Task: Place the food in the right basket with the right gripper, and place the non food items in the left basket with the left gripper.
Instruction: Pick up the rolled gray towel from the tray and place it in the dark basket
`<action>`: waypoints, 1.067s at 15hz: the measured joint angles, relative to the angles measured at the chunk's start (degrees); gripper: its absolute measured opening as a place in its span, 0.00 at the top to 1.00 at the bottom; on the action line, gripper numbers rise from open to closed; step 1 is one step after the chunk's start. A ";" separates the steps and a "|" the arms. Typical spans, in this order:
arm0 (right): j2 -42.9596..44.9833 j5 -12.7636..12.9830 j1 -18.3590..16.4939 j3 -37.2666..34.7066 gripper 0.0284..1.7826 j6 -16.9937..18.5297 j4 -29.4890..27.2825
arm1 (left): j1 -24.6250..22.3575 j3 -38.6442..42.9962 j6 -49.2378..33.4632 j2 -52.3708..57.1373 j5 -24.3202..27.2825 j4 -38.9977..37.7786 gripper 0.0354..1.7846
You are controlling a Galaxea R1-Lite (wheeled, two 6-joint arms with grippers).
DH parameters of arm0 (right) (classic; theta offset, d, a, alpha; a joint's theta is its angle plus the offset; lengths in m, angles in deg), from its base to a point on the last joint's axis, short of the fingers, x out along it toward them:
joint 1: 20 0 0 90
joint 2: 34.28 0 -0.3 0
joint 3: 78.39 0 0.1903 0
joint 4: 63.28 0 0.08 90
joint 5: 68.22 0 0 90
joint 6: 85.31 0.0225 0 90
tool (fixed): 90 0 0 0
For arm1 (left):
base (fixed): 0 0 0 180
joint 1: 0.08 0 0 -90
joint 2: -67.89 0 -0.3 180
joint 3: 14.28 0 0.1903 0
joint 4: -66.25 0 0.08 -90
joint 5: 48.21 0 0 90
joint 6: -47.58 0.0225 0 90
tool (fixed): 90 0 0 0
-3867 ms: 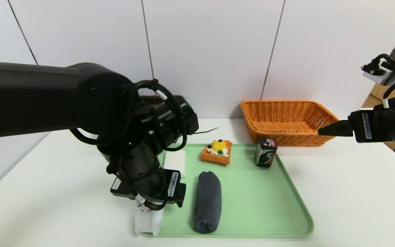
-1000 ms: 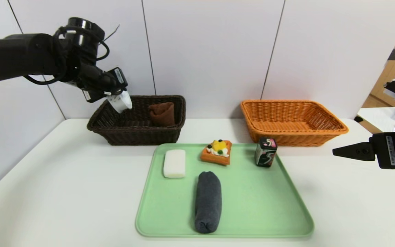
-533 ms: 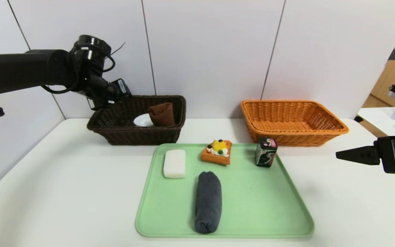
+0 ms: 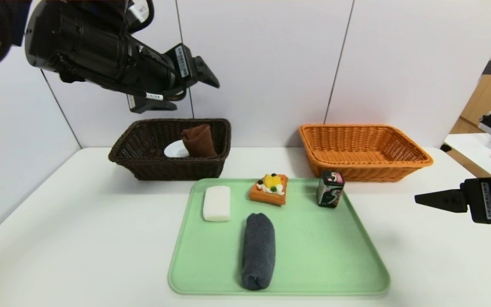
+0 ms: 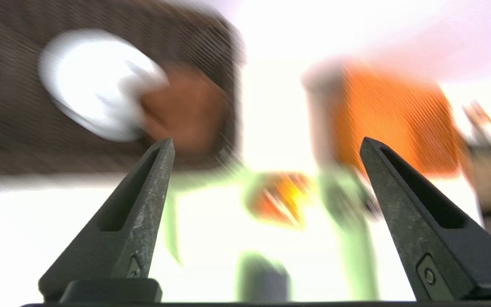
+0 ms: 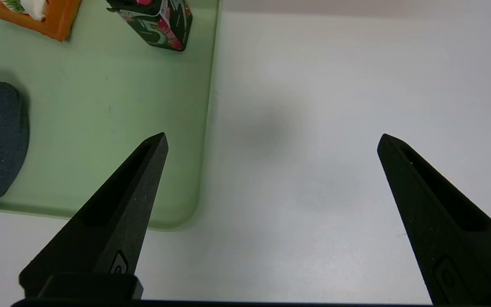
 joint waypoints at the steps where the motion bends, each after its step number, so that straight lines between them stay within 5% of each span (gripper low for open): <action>1: 0.02 0.00 0.00 -0.26 0.05 0.02 0.01 | 4.05 0.05 -0.96 1.33 0.62 4.60 0.12; 5: 0.07 0.00 0.00 -1.93 0.05 0.05 0.15 | 17.73 0.27 -4.99 0.34 1.18 21.38 0.09; 8: 0.09 -0.02 0.00 -2.43 0.05 0.07 0.12 | 22.94 0.24 -6.17 -5.42 -1.22 25.11 0.07; 16: 0.07 0.00 0.29 -3.34 0.05 -0.12 0.17 | 27.32 -0.17 -5.73 -19.87 -8.11 25.51 0.06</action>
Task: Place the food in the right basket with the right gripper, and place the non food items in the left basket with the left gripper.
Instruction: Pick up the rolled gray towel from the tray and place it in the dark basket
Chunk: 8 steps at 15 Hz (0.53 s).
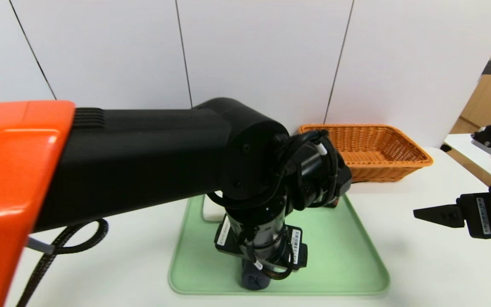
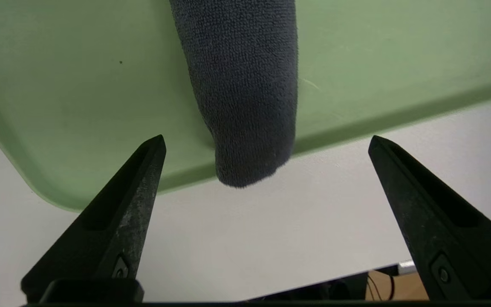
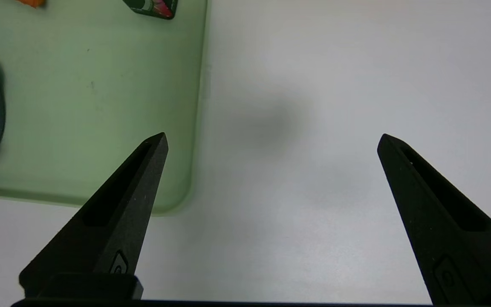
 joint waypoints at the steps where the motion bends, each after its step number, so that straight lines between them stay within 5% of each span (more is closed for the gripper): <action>1: -0.02 0.00 0.06 0.00 0.05 -0.02 0.00 | -0.35 -0.02 0.09 -1.54 -2.18 -0.13 0.06; 8: 0.00 -0.02 0.67 -0.79 0.05 -0.29 0.00 | -3.85 -0.22 -0.72 -6.17 -2.73 -6.31 0.06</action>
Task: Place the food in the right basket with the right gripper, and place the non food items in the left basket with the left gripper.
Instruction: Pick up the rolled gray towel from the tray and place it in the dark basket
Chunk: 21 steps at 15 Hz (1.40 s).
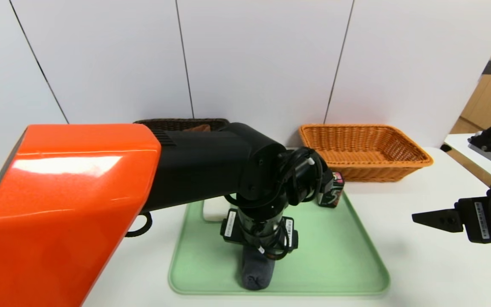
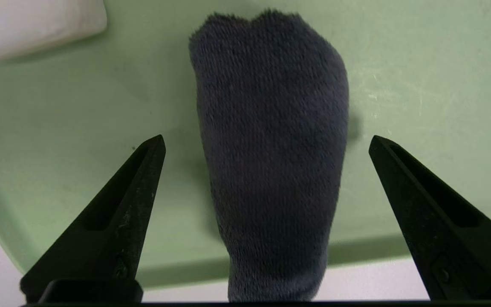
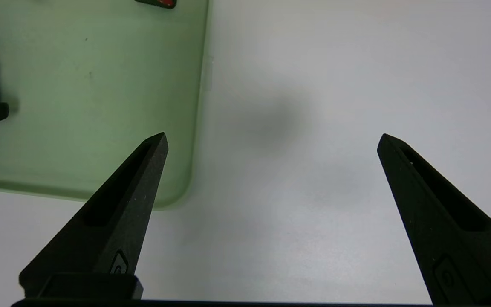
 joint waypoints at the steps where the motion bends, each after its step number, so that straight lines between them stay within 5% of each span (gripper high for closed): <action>1: 0.00 0.00 0.11 0.00 0.05 0.00 0.02 | -0.04 0.00 0.02 -0.30 0.05 -0.46 0.10; 7: 0.15 0.02 0.35 -0.02 0.05 0.00 0.00 | -0.15 0.00 -0.68 -1.07 3.33 -2.11 0.56; 8: 0.15 0.00 0.35 -0.02 0.05 0.00 0.00 | -0.15 0.00 -0.69 -0.72 4.27 -2.12 0.66; 9: 0.15 -0.02 0.35 -0.09 0.05 0.00 -0.02 | -0.26 0.00 -0.68 -0.02 5.86 -2.22 0.87; 12: 0.09 0.00 0.35 -0.52 0.05 0.07 0.06 | -0.76 -0.16 -0.39 4.46 14.06 -5.40 0.87; 16: -0.02 0.00 0.60 -0.87 0.05 0.18 0.17 | -7.14 -0.20 -0.61 13.29 23.77 -15.31 0.87; 21: -0.29 0.06 0.61 -0.91 0.05 0.46 2.12 | -21.72 -0.05 -0.05 20.42 19.26 -27.59 0.87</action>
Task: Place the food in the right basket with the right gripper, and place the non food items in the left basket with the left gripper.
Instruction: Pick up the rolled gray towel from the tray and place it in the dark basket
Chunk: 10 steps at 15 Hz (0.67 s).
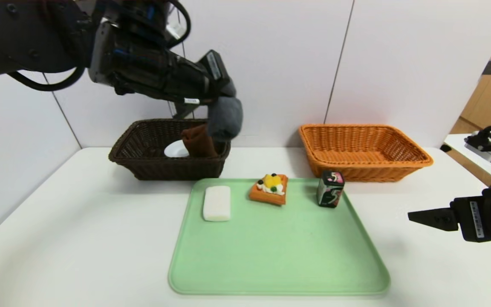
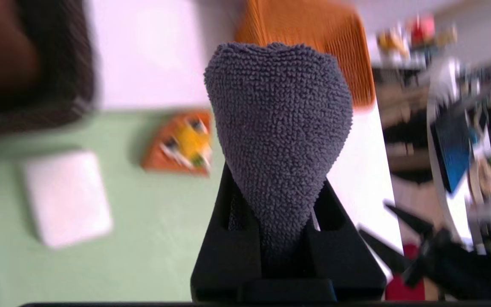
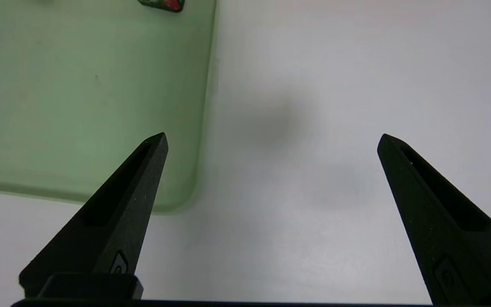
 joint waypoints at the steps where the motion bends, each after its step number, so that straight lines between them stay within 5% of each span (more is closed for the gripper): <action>1: -0.15 0.00 0.00 0.00 0.05 0.00 0.96 | -3.34 0.05 0.16 0.28 -1.80 -1.38 0.87; 6: -0.65 0.02 0.00 -0.24 0.05 -0.06 1.21 | -18.09 0.22 0.38 -2.73 -3.67 -3.22 0.87; 10: -0.80 0.05 0.00 -0.41 0.05 -0.09 1.22 | -23.24 0.41 1.27 -8.11 -3.73 -3.56 0.87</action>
